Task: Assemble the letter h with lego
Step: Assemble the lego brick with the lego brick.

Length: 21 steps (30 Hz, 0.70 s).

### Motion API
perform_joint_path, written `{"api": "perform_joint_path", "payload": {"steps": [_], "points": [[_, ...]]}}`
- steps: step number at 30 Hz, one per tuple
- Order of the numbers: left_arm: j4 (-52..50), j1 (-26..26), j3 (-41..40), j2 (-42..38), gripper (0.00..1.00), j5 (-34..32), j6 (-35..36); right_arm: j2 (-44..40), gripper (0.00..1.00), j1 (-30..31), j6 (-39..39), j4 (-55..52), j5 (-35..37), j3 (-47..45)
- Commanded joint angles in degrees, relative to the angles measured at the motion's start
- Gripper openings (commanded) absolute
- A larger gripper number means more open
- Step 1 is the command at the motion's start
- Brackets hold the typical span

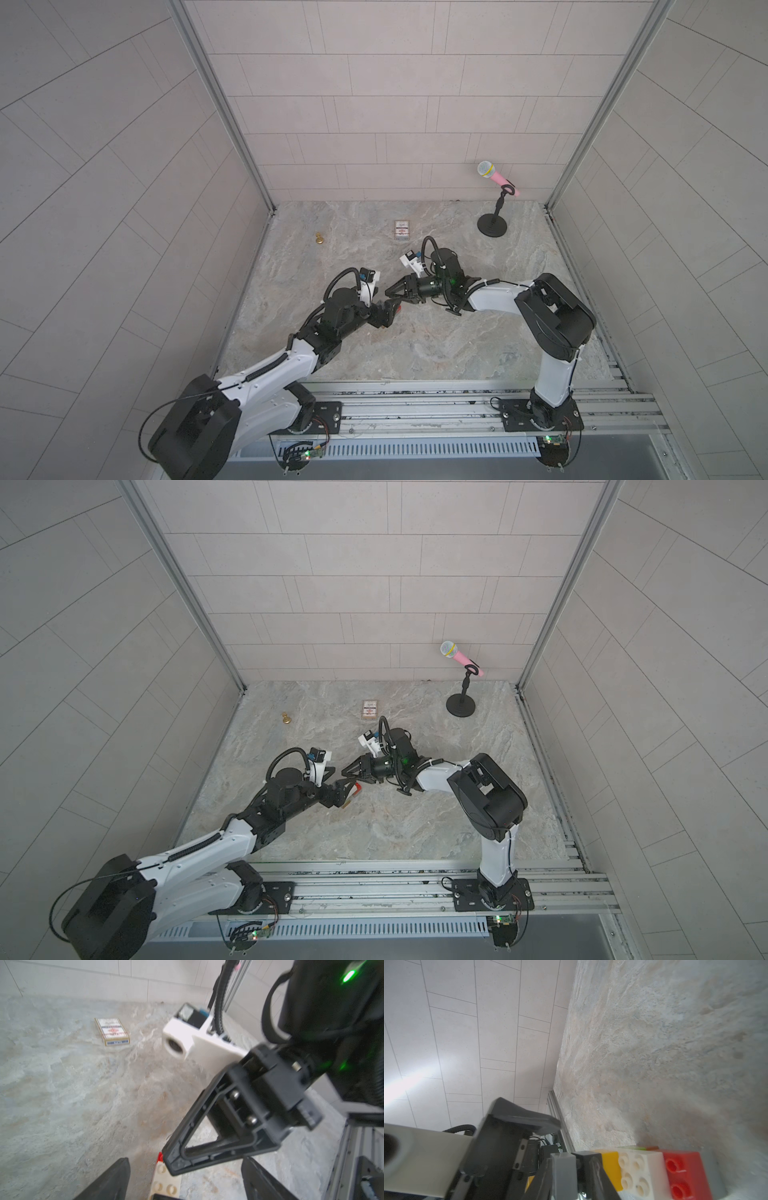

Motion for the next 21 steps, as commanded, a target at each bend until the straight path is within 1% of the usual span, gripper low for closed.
{"api": "perform_joint_path", "payload": {"steps": [1,3,5,7,8,9,11,13,15,17,21], "points": [[0.45,0.54,5.10,-5.00,0.89,-4.32,-4.84,-1.05,0.34,0.43,-1.45,-2.90,0.44,-0.86],[-3.11,0.57,5.66,-7.79,0.82,-6.81,-7.43,-1.38,0.35,0.46,-1.59,-2.88,0.63,-1.03],[-7.42,0.60,5.67,-11.22,0.76,-10.75,-11.41,-1.58,0.35,0.50,-1.56,-2.68,0.55,-1.12],[-12.29,0.73,5.24,-13.74,0.73,-14.64,-16.28,-2.04,0.35,0.54,-1.65,-2.75,0.55,-1.29],[-15.50,0.85,5.08,-16.34,0.71,-16.14,-19.15,-2.32,0.36,0.50,-1.65,-2.76,0.61,-1.42],[-18.49,1.18,5.06,-17.32,0.69,-16.70,-21.58,-2.52,0.36,0.55,-1.74,-2.81,0.64,-1.47],[-22.67,1.76,4.85,-18.99,0.67,-15.40,-25.06,-2.89,0.36,0.54,-1.83,-2.69,0.64,-1.66],[-23.98,2.05,3.82,-20.33,0.60,-11.91,-28.21,-3.15,0.37,0.54,-1.75,-2.56,0.55,-1.74],[-24.64,2.22,3.06,-21.48,0.58,-8.54,-29.94,-3.40,0.37,0.62,-1.51,-1.90,0.35,-1.98],[-25.69,2.31,2.41,-22.65,0.51,-6.78,-32.27,-3.67,0.37,0.80,-1.22,-1.03,0.05,-2.13],[-23.10,2.85,-0.13,-22.53,0.49,-1.78,-37.67,-3.48,0.37,1.28,-1.28,-1.47,-0.24,-1.89]]}}
